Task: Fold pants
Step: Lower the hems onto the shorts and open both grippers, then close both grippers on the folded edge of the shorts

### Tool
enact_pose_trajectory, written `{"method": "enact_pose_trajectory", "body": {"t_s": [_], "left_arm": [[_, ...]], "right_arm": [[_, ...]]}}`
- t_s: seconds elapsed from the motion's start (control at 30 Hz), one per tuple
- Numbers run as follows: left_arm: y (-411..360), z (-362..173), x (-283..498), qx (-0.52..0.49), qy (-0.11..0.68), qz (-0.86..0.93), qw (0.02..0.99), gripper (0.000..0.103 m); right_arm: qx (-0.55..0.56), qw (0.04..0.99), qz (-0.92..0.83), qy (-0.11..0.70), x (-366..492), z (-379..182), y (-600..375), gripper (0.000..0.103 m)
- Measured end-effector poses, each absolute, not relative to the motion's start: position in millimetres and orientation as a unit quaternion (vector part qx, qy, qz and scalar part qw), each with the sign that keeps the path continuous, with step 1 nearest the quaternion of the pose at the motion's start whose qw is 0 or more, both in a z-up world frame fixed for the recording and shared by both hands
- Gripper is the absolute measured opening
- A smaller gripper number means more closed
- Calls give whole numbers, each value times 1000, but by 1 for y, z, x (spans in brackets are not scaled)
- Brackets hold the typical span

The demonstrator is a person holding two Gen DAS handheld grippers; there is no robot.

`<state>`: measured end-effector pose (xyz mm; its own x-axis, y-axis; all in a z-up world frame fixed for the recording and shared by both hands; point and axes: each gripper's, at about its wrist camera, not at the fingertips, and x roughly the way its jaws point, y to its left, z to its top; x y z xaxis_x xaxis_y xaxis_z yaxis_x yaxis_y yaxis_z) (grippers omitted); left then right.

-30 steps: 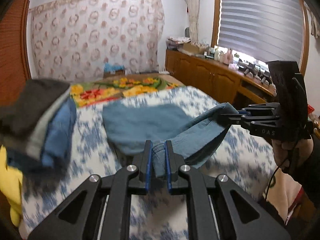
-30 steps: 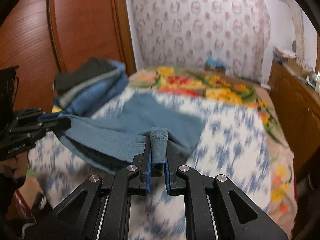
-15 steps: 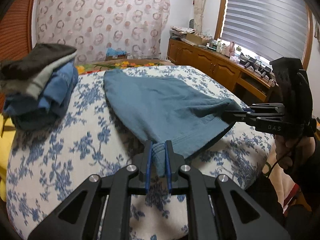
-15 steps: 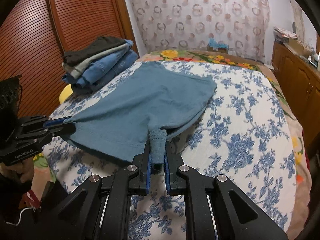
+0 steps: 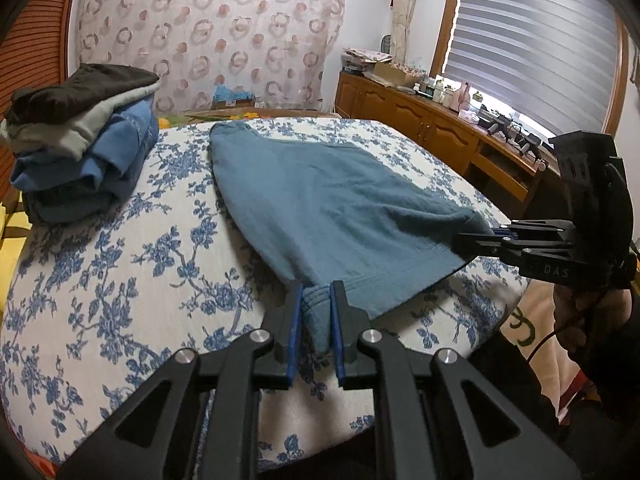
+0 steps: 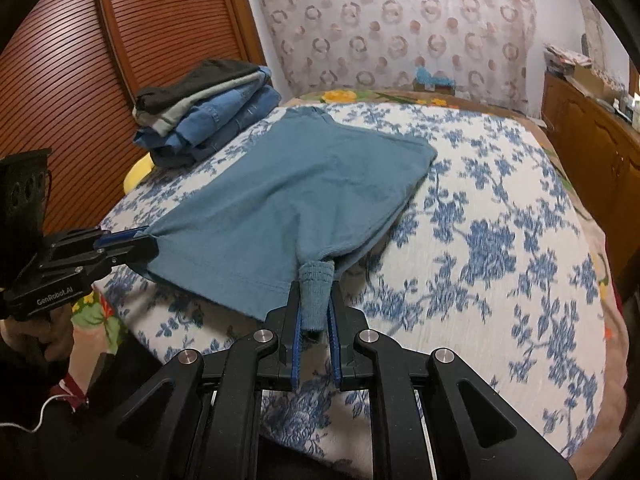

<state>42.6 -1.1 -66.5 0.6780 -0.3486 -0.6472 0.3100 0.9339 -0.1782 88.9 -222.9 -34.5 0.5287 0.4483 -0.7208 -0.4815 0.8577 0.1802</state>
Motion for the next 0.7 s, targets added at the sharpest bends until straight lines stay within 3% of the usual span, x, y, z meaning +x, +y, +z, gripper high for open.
{"method": "enact_pose_trajectory", "body": {"t_s": [0.17,0.33,0.43,0.7], "left_arm": [[2,-70,43,-30,363,-171,915,18],[2,-71,45,-24,364,-167,916,39],[0,-77,51,-18,380,-168,909,40],[5,-92,54,-31,394,-148,907,40]], "right_arm": [[-24,875,257,409,86,-40,-224,12],[-24,875,252,413,83,-42,-227,25],[-27,879,239,411,81,-42,-230,37],[-22,884,235,404,80,-40,-235,39]]}}
